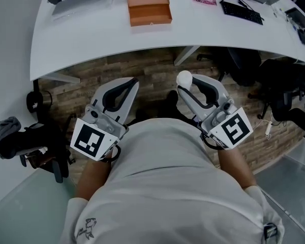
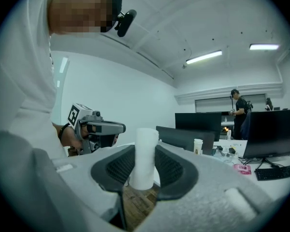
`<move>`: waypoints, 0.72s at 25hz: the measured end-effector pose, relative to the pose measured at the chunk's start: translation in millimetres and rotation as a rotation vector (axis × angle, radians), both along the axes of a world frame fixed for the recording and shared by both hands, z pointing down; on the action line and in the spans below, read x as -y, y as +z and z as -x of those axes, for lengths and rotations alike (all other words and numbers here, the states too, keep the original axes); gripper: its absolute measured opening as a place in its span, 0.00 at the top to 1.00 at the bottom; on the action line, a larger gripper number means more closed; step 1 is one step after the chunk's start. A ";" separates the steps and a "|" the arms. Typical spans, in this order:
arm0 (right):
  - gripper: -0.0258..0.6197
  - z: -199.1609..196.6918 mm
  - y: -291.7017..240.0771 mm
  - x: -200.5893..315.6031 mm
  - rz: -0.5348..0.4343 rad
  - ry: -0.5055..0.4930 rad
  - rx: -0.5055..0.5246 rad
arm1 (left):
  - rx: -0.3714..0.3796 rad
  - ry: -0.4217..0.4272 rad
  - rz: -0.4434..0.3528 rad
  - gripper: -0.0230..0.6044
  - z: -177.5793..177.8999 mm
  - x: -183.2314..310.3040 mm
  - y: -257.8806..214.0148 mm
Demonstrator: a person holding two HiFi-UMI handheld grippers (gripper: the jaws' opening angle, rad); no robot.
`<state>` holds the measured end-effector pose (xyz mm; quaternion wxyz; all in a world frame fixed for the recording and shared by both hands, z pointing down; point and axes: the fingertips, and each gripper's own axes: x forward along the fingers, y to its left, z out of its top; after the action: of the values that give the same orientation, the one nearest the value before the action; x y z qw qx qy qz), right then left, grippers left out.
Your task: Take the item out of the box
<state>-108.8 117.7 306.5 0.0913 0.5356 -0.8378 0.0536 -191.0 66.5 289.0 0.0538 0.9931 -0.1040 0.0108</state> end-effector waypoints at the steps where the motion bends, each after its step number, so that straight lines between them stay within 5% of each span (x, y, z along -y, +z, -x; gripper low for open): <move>1: 0.76 7.8 -0.4 -1.8 -0.001 0.003 -0.002 | -0.003 0.004 0.001 0.97 7.7 -1.9 -0.5; 18: 0.76 80.1 -2.9 -17.4 -0.007 0.054 -0.007 | -0.020 0.046 0.014 0.97 79.6 -16.7 1.8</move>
<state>-188.9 135.1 303.7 0.0911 0.5587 -0.8228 0.0514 -270.6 83.2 290.8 0.0613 0.9949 -0.0806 0.0030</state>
